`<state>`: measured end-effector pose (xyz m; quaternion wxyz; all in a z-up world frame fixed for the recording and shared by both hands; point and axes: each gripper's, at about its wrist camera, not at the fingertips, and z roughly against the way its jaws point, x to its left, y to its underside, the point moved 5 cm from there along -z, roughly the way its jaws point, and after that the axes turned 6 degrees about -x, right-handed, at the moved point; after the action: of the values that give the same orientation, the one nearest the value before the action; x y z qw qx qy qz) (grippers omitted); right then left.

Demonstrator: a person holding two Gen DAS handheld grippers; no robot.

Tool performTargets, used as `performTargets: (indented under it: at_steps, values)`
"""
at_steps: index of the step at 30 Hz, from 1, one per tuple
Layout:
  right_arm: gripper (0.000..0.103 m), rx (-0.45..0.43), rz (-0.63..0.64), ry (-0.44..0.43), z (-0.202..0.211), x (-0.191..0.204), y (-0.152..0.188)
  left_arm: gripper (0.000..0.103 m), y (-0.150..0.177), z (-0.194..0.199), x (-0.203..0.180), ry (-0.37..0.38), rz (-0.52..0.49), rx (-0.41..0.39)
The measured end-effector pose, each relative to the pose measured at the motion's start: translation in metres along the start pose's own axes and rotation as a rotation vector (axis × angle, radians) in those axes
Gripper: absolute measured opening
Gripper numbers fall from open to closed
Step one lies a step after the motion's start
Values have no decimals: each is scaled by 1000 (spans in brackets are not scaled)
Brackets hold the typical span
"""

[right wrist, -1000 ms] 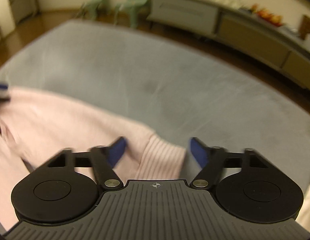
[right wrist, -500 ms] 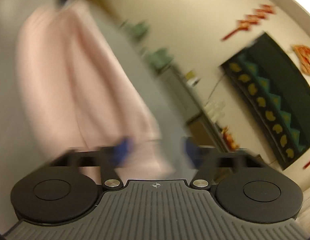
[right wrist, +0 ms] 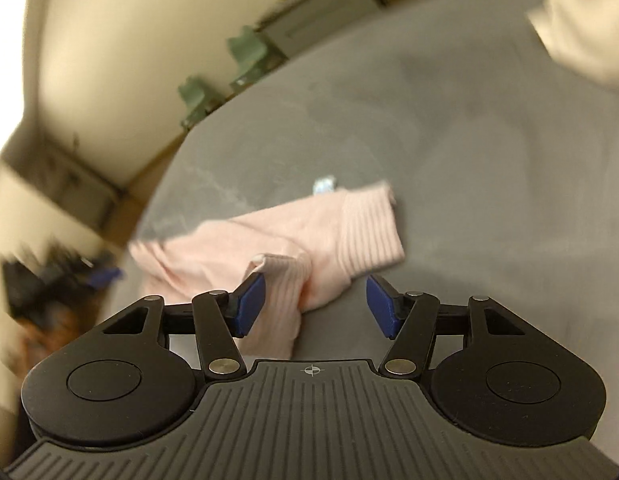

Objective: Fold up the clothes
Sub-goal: 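Grasp the ribbed sleeve cuff with the right gripper while the left gripper grasps the waistband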

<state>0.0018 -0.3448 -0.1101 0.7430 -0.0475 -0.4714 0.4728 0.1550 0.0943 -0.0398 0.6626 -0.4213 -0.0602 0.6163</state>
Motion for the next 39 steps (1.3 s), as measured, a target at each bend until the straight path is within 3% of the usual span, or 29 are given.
performTargets:
  at_steps: [4, 9, 11, 12, 13, 14, 16, 17, 18, 23, 26, 28, 31, 35, 39]
  values:
    - [67, 43, -119, -95, -5, -3, 7, 69, 0, -32, -4, -34, 6, 42]
    - [67, 69, -78, -98, -27, 11, 9, 72, -3, -52, 1, -77, 66, 70]
    - [54, 68, -54, -74, -30, 11, 8, 72, -1, -60, 4, -96, 84, 86]
    - [26, 65, -42, -65, -29, 11, 7, 72, 0, -63, 5, -107, 86, 91]
    - [14, 62, -30, -56, -29, 11, 6, 67, 0, -66, 5, -117, 82, 92]
    - [13, 59, -18, -47, -28, 11, 5, 63, 0, -67, 6, -126, 80, 90]
    - [7, 53, 5, -29, -27, 12, 3, 19, -1, -65, 5, -139, 82, 81]
    - [7, 50, 17, -21, -27, 12, 2, 8, -2, -64, 5, -146, 83, 76]
    - [6, 47, 29, -12, -26, 12, 1, 5, -3, -59, 5, -145, 89, 65]
    - [6, 32, 88, 33, -24, 13, -5, 4, 12, 8, 0, -12, 79, -64]
    - [6, 24, 124, 60, -23, 13, -8, 5, 41, 4, 15, 27, 98, 35]
    - [6, 18, 147, 77, -22, 13, -11, 5, 51, -3, 21, 17, 86, 64]
    - [6, 8, 182, 102, -20, 14, -14, 6, 52, -1, 21, 6, 56, 47]
    - [6, -47, 201, 57, -9, 25, -24, 6, 51, 4, 18, -3, 17, 14]
    - [6, -14, 196, 112, -18, 9, -18, 9, 61, -8, 24, -48, 25, 78]
